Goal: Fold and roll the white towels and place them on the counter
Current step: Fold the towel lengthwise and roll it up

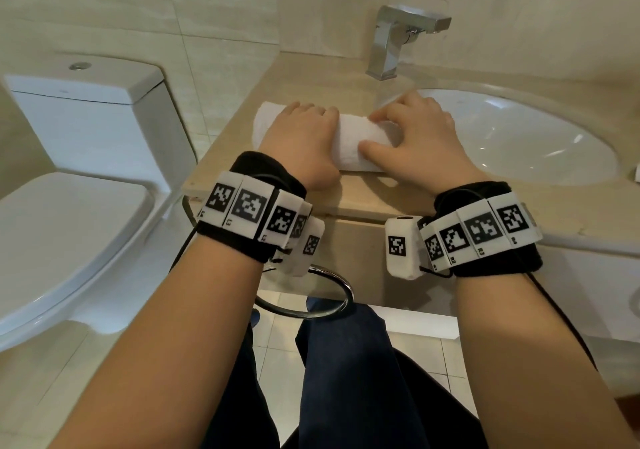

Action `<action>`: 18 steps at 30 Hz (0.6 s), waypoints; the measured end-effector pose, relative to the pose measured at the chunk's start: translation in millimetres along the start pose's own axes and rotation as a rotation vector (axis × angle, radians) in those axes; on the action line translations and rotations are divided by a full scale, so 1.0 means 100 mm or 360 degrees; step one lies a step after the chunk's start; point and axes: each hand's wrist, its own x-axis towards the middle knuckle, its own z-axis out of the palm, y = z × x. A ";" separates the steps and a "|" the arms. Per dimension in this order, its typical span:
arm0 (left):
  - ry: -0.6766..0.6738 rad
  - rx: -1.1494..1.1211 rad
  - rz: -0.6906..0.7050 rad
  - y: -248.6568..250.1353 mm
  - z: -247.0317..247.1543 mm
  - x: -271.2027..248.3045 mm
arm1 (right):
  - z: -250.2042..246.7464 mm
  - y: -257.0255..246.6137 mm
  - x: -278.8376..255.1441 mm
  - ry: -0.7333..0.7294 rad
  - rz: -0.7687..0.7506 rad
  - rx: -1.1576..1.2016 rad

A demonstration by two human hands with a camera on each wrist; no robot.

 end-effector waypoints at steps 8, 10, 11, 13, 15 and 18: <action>-0.0138 0.0112 -0.0090 0.03 -0.04 0.15 | 0.03 0.00 0.07 -0.0279 -0.0002 -0.0212; -0.0130 0.0079 -0.0104 0.04 -0.04 0.13 | 0.00 -0.02 0.06 -0.0276 0.0004 -0.0183; -0.0115 0.0043 -0.0107 0.03 -0.05 0.12 | -0.03 -0.02 0.05 -0.0287 0.0011 -0.0140; -0.0134 -0.0061 -0.0146 0.03 -0.08 0.07 | -0.09 -0.03 0.02 -0.0344 0.0072 -0.0007; -0.0220 -0.0195 -0.0212 0.03 -0.15 0.04 | -0.15 -0.04 0.00 -0.0377 0.0201 0.0131; -0.0403 -0.0388 -0.0278 0.06 -0.27 0.03 | -0.19 -0.06 0.00 -0.0408 0.0333 0.0235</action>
